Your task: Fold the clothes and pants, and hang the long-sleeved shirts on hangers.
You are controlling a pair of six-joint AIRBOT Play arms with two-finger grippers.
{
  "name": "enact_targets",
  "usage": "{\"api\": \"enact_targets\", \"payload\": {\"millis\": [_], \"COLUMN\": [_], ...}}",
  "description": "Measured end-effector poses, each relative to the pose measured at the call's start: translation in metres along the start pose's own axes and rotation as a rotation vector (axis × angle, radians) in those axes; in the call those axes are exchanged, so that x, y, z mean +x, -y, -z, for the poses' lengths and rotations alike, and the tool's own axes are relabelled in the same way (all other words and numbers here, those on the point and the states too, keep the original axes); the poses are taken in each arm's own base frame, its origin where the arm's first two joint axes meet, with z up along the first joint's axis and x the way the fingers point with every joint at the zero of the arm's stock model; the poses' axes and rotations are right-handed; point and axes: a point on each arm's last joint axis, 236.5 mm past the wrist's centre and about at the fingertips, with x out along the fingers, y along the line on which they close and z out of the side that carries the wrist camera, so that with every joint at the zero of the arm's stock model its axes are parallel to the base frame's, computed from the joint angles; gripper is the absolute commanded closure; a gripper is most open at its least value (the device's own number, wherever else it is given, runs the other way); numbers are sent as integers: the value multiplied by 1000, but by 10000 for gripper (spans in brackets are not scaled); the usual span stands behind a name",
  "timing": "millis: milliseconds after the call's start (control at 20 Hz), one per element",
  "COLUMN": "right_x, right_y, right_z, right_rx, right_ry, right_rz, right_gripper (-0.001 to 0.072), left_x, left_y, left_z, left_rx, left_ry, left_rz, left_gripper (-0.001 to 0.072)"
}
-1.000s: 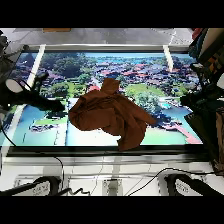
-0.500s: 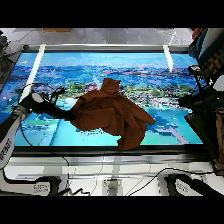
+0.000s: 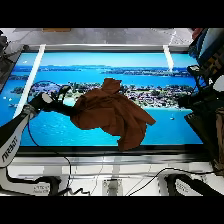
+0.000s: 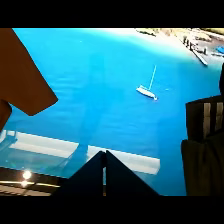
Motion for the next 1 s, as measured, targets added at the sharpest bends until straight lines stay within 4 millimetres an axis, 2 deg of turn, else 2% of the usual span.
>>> {"api": "enact_targets", "payload": {"millis": [100,250,400,550,600,700,850,1000], "right_x": [9,33,52,57,57,59,64,68], "right_y": [-3,-31,-89,-146,-162,-186,-215,-246], "right_z": [7,27,55,82,91,108,129,148], "right_rx": [-29,-44,-31,26,58,138,256,294], "right_ry": [-16,-58,-103,-149,-168,-208,-282,-365], "right_rz": [-21,-162,-422,-679,-752,-856,-944,-968], "right_gripper": [699,700,700,695,636,300,261,268], "left_x": [-29,-93,-161,-216,-228,-245,-254,-254], "left_y": [4,15,30,37,37,35,33,32], "left_z": [-28,-70,-95,-102,-102,-101,-98,-96], "left_rx": [26,88,147,194,201,207,208,205], "left_ry": [86,247,396,497,519,546,555,552], "left_rz": [-24,-77,-137,-211,-230,-260,-279,-282], "left_gripper": [689,689,689,689,689,689,689,689]}}
